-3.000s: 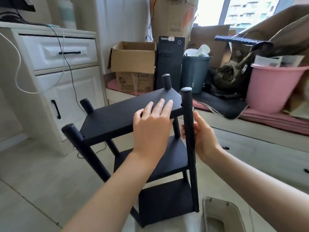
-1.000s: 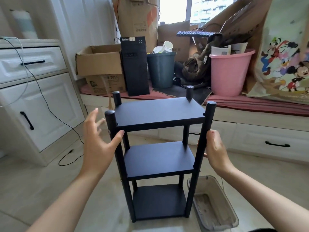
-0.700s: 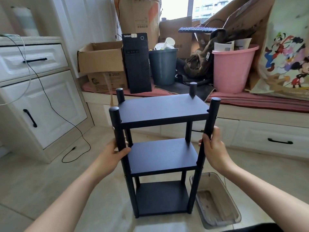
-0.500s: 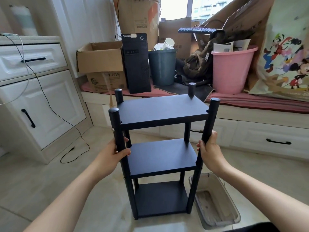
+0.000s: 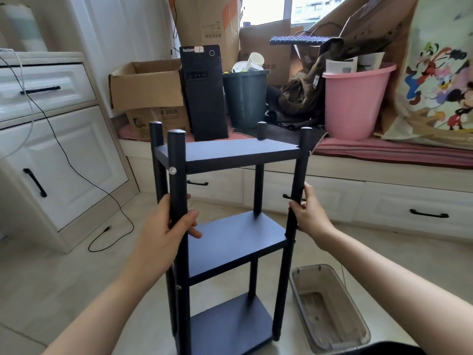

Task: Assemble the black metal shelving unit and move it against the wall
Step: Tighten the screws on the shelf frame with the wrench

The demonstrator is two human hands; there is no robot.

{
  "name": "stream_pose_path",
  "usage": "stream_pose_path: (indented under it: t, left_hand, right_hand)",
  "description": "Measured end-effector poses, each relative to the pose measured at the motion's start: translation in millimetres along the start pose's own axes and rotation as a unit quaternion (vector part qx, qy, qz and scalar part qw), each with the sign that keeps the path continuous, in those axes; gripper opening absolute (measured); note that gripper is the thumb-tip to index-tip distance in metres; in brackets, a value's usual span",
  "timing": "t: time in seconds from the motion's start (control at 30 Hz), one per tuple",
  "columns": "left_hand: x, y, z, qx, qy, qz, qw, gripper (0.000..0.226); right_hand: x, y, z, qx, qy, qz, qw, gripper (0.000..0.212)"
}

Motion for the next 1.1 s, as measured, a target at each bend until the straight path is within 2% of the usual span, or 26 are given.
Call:
stream_pose_path:
  t: [0.17, 0.4, 0.6, 0.73, 1.0, 1.1]
  left_hand:
    - [-14.4, 10.3, -10.8, -0.026, -0.020, -0.018, 0.999, 0.016]
    - [-47.2, 29.0, -34.4, -0.074, -0.043, -0.029, 0.996, 0.034]
    - [-67.6, 39.0, -47.8, -0.081, -0.059, -0.048, 0.994, 0.022]
    - [-77.6, 38.9, -54.9, -0.084, -0.052, -0.068, 0.993, 0.022]
    - [-91.4, 40.1, -65.7, -0.095, -0.034, -0.077, 0.992, 0.019]
    - [-96.3, 42.7, -67.8, -0.097, -0.036, -0.080, 0.991, 0.021]
  right_hand:
    - [7.6, 11.1, -12.6, -0.041, 0.009, 0.008, 0.999, 0.046]
    - [47.1, 0.6, -69.4, -0.105, 0.029, -0.018, 0.994, 0.027]
    - [81.4, -23.1, -156.8, -0.185, -0.017, 0.020, 0.982, 0.022]
    - [91.0, -31.7, -212.5, -0.227, -0.060, 0.037, 0.971, 0.021]
    - [65.5, -27.4, -295.5, -0.268, -0.198, 0.135, 0.933, 0.014]
    - [50.1, -21.2, -318.2, -0.286, -0.243, 0.173, 0.910, 0.021]
Point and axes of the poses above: each hand's wrist, its own y-axis towards the middle knuckle, its own x-axis out of the back of the hand, z = x × y, the point moved 5 cm from there along y, towards the middle knuckle, and after that the axes turned 14 degrees about y, right-handed, at the moved point
